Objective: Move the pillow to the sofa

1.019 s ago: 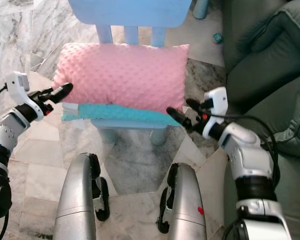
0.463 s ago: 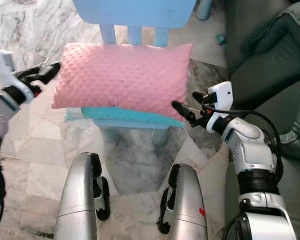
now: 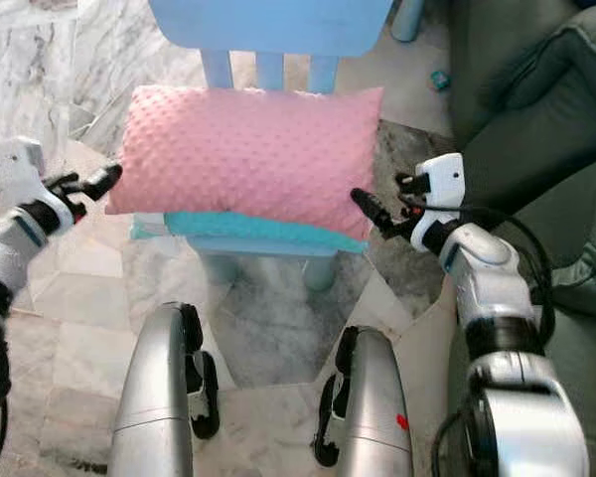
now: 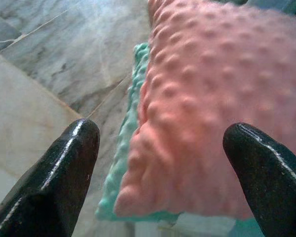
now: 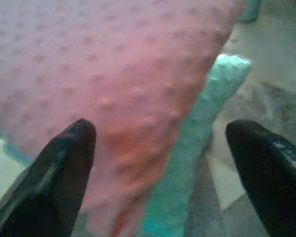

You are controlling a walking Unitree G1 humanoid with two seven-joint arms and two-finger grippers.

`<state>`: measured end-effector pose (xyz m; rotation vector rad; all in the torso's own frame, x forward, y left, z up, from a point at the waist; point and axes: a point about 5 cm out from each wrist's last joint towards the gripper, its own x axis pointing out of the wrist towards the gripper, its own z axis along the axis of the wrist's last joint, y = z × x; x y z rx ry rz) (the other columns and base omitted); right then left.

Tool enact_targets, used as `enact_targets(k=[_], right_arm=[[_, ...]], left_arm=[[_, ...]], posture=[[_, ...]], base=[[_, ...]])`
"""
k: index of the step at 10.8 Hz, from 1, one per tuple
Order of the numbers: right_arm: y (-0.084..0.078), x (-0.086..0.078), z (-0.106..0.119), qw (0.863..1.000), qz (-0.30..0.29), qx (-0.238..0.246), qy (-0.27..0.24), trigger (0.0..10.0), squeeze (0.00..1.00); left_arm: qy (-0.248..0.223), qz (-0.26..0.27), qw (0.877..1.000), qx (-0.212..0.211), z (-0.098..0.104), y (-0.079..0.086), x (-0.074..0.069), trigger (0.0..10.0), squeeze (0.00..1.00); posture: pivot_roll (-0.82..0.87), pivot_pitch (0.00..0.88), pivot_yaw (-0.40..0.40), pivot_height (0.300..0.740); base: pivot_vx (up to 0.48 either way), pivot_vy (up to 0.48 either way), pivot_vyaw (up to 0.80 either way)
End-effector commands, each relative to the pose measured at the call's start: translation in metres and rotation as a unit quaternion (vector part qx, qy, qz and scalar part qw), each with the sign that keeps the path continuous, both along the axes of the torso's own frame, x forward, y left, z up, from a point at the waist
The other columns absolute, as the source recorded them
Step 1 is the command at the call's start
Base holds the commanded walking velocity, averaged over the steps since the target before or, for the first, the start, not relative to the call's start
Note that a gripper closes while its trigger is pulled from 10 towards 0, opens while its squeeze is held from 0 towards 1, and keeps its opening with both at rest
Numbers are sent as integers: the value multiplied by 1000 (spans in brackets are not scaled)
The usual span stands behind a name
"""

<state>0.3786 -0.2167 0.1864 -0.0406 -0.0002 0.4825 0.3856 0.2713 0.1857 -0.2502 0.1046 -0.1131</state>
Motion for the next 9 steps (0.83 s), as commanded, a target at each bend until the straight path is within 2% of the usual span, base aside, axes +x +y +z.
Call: enact_targets(k=[1,4,6,8,9], right_arm=[[-7,-1,-7,1000,-10,-18,9,10000,0],[-8,5,-16,998,-39,-42,26,10000,0],[-6,6,-20,998,-44,-34,38,10000,0],[4,12,-15,998,-46,34,40,10000,0],[9,14,-14,997,-41,53,41,10000,0]], left_arm=[[18,10,1000,2,-8,1,-2,10000,0],[4,33,999,0,-1,-5,4,10000,0],[2,49,999,-6,1,-7,6,10000,0],[22,56,998,-15,-10,-15,6,10000,0],[24,55,998,-23,-12,-18,7,10000,0]], posture=[[-89,464,4,571],[-103,498,-3,571],[-108,511,0,571],[-112,524,2,571],[-112,527,3,571]], base=[[0,0,0],[0,0,0],[0,0,0],[0,0,0],[0,0,0]])
